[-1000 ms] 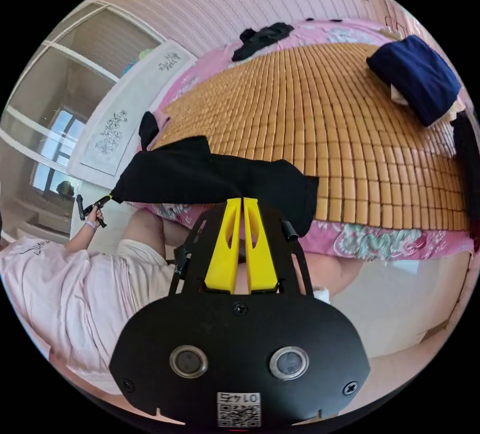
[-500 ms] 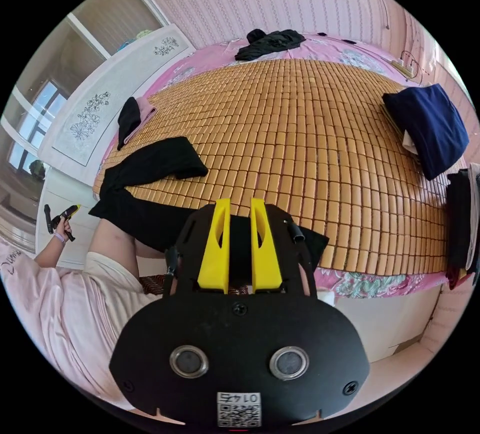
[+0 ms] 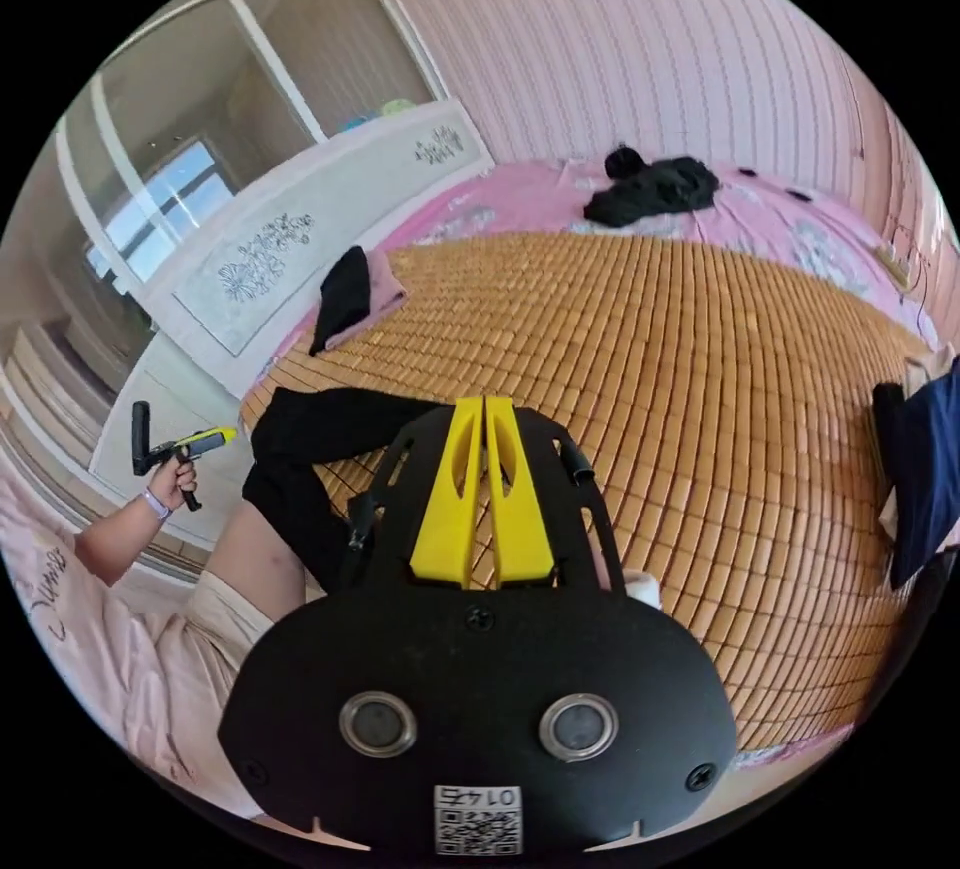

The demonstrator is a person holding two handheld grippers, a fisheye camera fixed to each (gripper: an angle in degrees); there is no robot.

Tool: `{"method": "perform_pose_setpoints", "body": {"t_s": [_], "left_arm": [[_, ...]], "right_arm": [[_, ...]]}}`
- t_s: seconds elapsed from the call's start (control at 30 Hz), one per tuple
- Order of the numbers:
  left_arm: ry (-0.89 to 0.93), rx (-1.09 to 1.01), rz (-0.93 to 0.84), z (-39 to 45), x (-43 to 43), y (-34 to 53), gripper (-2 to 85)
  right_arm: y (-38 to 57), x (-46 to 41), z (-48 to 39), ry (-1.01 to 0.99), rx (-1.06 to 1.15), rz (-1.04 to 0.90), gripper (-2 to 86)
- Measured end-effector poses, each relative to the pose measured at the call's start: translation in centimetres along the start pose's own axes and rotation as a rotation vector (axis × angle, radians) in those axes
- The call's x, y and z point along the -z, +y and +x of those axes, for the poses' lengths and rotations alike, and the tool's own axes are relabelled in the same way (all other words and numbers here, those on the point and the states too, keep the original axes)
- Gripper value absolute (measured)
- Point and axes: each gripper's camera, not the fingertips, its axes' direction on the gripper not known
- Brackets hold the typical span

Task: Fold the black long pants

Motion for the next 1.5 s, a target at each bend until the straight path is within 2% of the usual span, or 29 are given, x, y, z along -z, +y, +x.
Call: {"method": "perform_pose_setpoints", "body": {"t_s": [0.03,0.1,0.23,0.37,0.5,0.6,0.77,0.83,0.9,0.97,1.03,1.1,1.13,1.2,1.3,1.43,1.5], "left_arm": [[0.018,-0.030,-0.011,0.9,-0.8,-0.7,-0.9],[0.048,-0.053,-0.028,1.8,-2.2,-1.7,-0.8],[0.116,-0.045,-0.089,2.5,-5.7,-4.1,0.2],[0.120,-0.070,-0.205,4.1,-9.7,-6.6,4.1],[0.050,-0.076,-0.295,5.8,-12.8,-8.2,5.3],[-0.046,-0.076,-0.345,6.2,-14.2,-8.8,2.1],[-0.024,-0.034,-0.345,5.7,-14.2,-10.0,-0.3],[-0.020,-0.036,-0.347,5.7,-14.3,-10.4,-0.4],[-0.021,-0.039,-0.342,5.7,-14.3,-10.7,-0.6],[-0.021,-0.039,-0.326,5.8,-14.1,-11.0,-0.6],[-0.015,-0.029,-0.314,5.7,-14.0,-11.1,-0.7],[-0.009,-0.007,-0.307,5.5,-14.0,-11.3,-0.7],[-0.006,0.010,-0.310,5.4,-14.0,-11.6,-0.7],[-0.001,0.027,-0.321,5.3,-14.0,-12.0,-0.7],[0.003,0.015,-0.315,5.4,-14.0,-12.3,-0.7],[0.018,0.045,-0.281,5.2,-13.7,-12.3,-0.7],[0.013,0.049,-0.284,5.3,-13.7,-12.5,-0.7]], "right_arm": [[0.3,2.7,-0.8,-0.015,0.066,0.066,-0.2],[2.1,4.7,-0.6,-0.038,0.099,0.079,-0.3],[8.8,2.6,4.3,-0.082,-0.115,-0.104,1.0],[12.1,-1.0,6.7,-0.055,-0.270,-0.191,6.1],[12.2,-5.9,9.0,0.096,-0.390,-0.292,9.6],[11.7,-7.5,10.8,0.116,-0.473,-0.252,9.3],[11.7,-9.2,13.6,-0.053,-0.572,-0.307,3.2],[10.6,-6.6,14.1,-0.178,-0.607,-0.137,2.1],[8.4,-4.9,12.3,-0.283,-0.524,-0.019,1.9],[5.8,-4.9,8.4,-0.409,-0.366,-0.012,2.2],[3.8,-7.4,1.7,-0.626,-0.110,-0.179,3.4],[4.3,-9.7,-2.0,-0.688,0.036,-0.347,4.5],[5.3,-11.1,-3.0,-0.662,0.056,-0.431,4.8],[6.9,-12.1,-2.7,-0.606,0.006,-0.473,5.0],[8.1,-12.7,-0.9,-0.528,-0.116,-0.469,5.7],[6.6,-14.4,0.2,-0.235,-0.188,-0.414,9.9],[5.9,-16.2,0.7,-0.151,-0.237,-0.422,10.7]]}}
